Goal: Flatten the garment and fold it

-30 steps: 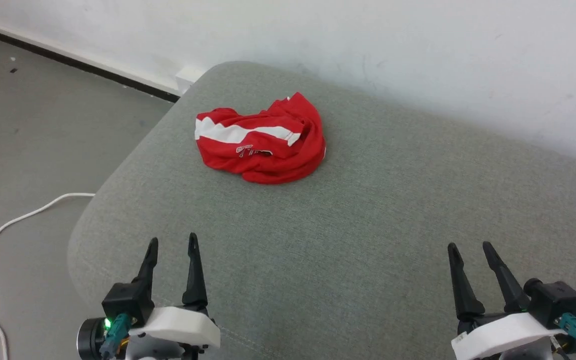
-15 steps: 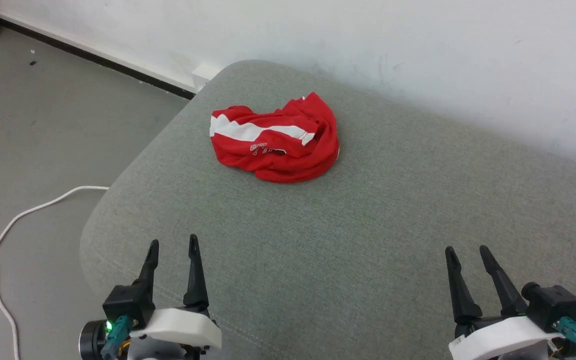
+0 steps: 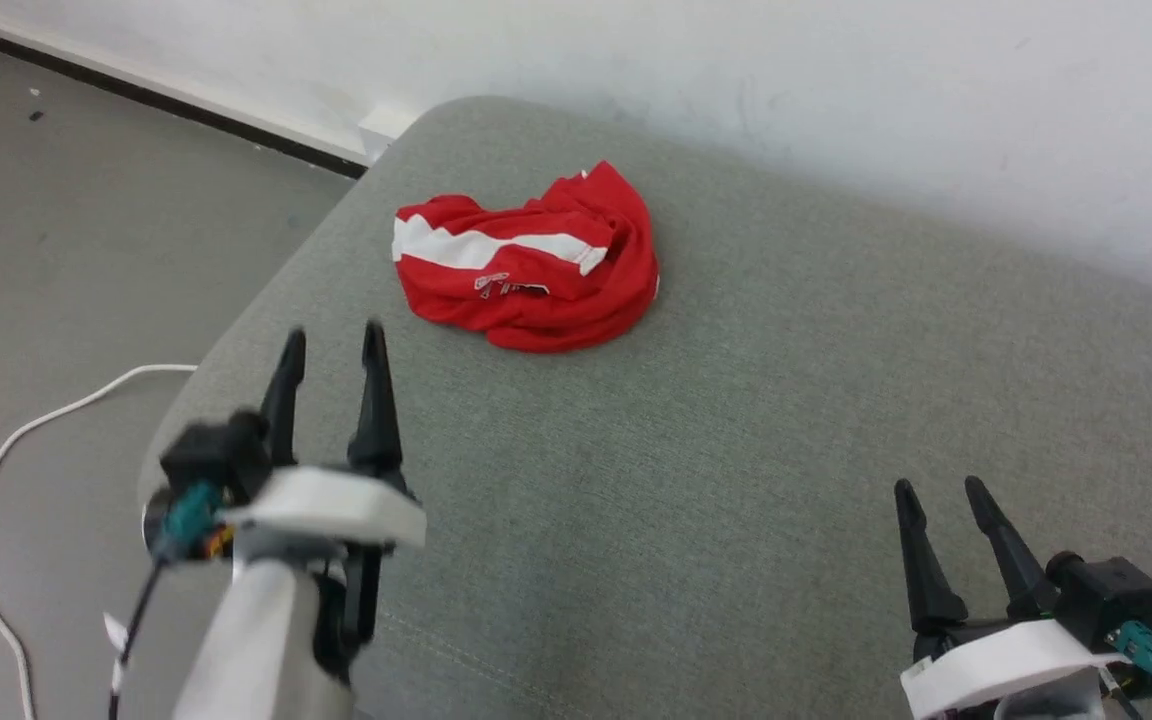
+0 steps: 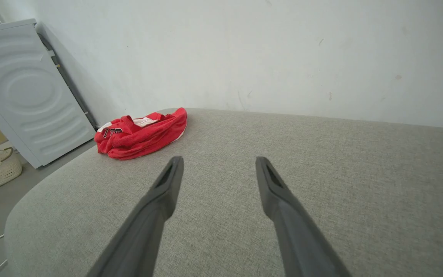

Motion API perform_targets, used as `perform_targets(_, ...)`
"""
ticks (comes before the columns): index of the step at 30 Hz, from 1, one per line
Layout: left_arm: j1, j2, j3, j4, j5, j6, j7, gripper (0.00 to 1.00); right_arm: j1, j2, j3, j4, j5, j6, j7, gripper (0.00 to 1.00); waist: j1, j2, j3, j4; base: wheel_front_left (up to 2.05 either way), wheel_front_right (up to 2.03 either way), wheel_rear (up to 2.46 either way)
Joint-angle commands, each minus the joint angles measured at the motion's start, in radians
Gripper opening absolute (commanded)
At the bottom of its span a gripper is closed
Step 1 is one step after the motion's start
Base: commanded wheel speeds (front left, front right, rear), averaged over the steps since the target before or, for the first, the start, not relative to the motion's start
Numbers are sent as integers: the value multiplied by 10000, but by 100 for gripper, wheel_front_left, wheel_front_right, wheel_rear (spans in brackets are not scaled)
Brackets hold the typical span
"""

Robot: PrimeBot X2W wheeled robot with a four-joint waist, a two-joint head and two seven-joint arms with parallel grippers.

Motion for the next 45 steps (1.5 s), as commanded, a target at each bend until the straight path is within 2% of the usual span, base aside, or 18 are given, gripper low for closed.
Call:
perform_targets(1,-576,99,44,341,-139,-206,22,100,-198,22,-25,-29,-151,-21,-47,100,0,0,466,-372,0,0,0)
perform_targets(6,-2855,318,632,2025,-1232,-748,925,100,-633,22,-157,-189,-662,-21,41,100,0,0,1548,-1135,0,0,0)
perform_targets(9,-3915,599,807,3117,-1821,-993,2224,100,-880,22,-272,-399,-918,-21,201,100,0,0,2199,-1656,0,0,0)
perform_targets(11,-4470,741,964,3702,-2200,-986,3120,100,-986,22,-373,-561,-1038,-21,295,100,0,0,2585,-1947,0,0,0)
perform_targets(17,-5448,1053,1092,4668,-2809,-869,5241,100,-1144,22,-569,-904,-1172,-21,452,100,0,0,3396,-2463,0,0,0)
perform_targets(21,-5808,1212,995,5144,-2920,-615,6432,100,-1179,22,-601,-1047,-1146,-21,482,100,0,0,3779,-2673,0,0,0)
perform_targets(27,-5919,1232,747,5311,-2867,-182,7525,100,-1387,22,-600,-1169,-1145,-21,465,100,0,0,4211,-2759,0,0,0)
perform_targets(31,-5807,1225,643,5330,-2848,-30,7836,100,-1540,22,-580,-1133,-1115,-21,447,100,0,0,4308,-2754,0,0,0)
perform_targets(32,-5788,1238,645,5262,-2824,-17,7707,42,-1570,22,-568,-1115,-1105,-21,439,100,0,0,4308,-2745,0,0,0)
perform_targets(33,-5768,1233,682,5178,-2831,-31,7495,0,-1590,22,-555,-1090,-1094,-21,429,100,0,0,4288,-2730,0,0,0)
perform_targets(40,-5967,1367,698,4548,-2582,-376,5765,0,-1569,22,-311,-696,-865,-21,320,100,0,0,3718,-2567,0,0,0)
perform_targets(45,-6556,1616,607,3869,-2279,-687,4617,0,-1587,22,-8,-263,-547,-21,177,100,0,0,2946,-2704,0,0,0)
